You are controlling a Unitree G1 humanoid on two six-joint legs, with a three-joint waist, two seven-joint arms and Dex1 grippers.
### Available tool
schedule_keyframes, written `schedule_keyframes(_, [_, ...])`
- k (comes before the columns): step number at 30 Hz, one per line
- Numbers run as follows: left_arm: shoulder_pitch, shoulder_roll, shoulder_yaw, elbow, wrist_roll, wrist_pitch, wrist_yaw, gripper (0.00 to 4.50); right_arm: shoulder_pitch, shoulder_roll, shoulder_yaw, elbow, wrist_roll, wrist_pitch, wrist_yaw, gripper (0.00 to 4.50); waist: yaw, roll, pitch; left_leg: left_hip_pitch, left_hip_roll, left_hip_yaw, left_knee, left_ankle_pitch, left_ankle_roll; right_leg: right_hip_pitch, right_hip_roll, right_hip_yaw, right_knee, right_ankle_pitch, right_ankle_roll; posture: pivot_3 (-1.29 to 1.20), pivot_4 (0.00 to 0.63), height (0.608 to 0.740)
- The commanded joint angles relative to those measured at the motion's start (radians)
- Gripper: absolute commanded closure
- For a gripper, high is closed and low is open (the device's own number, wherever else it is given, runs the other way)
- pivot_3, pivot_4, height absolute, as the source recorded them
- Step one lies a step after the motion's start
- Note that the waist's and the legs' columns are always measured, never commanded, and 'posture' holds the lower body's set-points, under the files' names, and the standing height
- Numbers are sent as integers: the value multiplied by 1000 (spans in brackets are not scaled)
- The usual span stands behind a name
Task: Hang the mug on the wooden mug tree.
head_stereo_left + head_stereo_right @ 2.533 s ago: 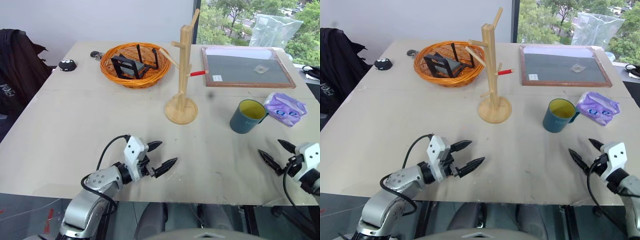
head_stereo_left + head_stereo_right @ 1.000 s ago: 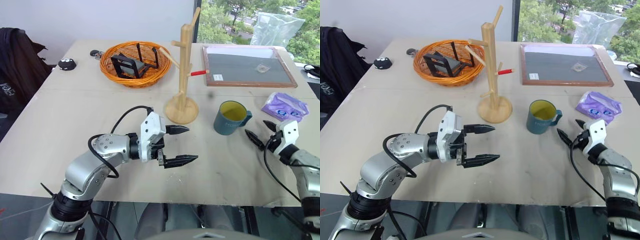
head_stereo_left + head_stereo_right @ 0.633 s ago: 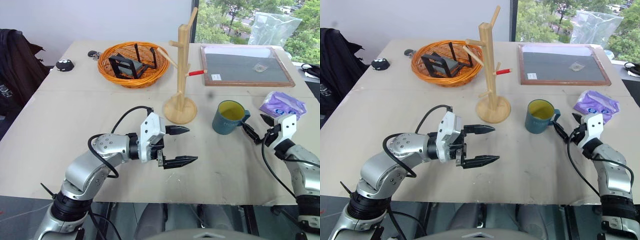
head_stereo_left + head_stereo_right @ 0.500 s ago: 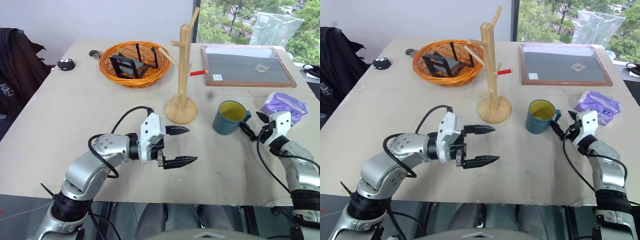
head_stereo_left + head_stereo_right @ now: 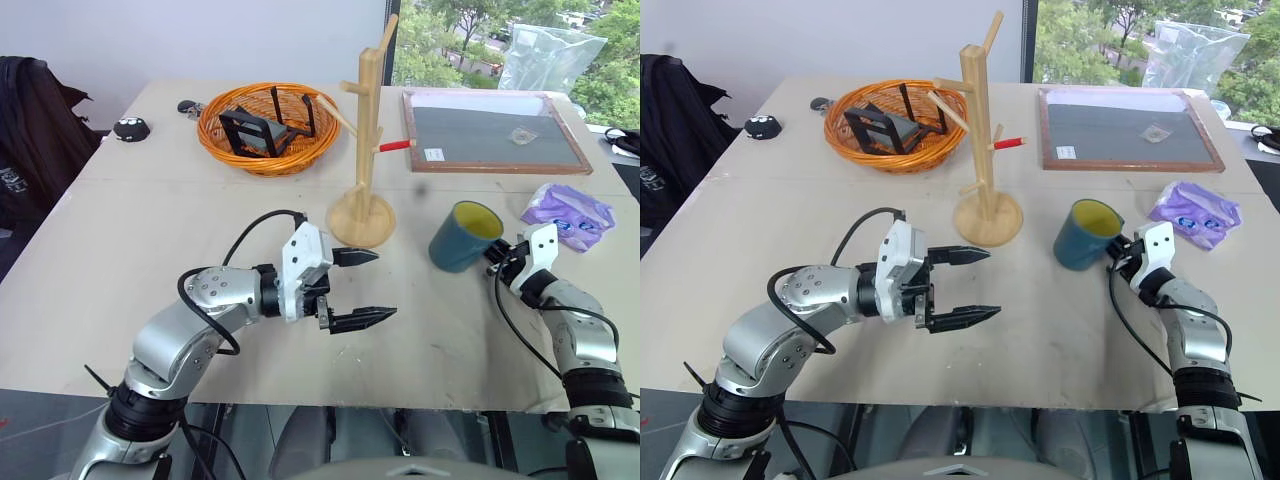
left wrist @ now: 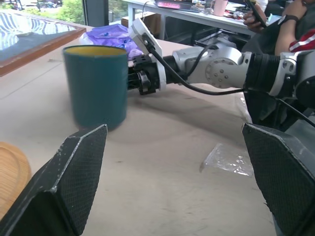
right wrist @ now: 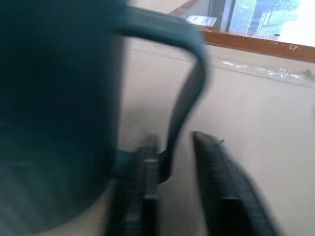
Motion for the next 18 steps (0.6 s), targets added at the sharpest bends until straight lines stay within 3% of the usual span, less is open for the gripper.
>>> schedule_keyframes(1, [-15, -7, 5, -35, -15, -2, 6, 0, -11, -16, -14, -15, 0, -18, 2, 4423, 0, 0, 0, 0, 0, 0, 0, 0, 0, 0, 0, 0, 0, 0, 0, 0, 150, 737])
schedule_keyframes(11, [-12, -20, 15, -13, 13, -9, 42, 0, 10, -120, -26, -110, 11, 22, 54, 4423, 0, 0, 0, 0, 0, 0, 0, 0, 0, 0, 0, 0, 0, 0, 0, 0, 150, 737])
schedule_keyframes(18, [-33, -85, 77, -27, -8, 8, 171, 0, -60, -265, -25, -359, 138, 272, 158, 4423, 0, 1, 1, -1, 0, -1, 0, -2, 3, 0, 0, 0, 0, 0, 0, 0, 150, 737])
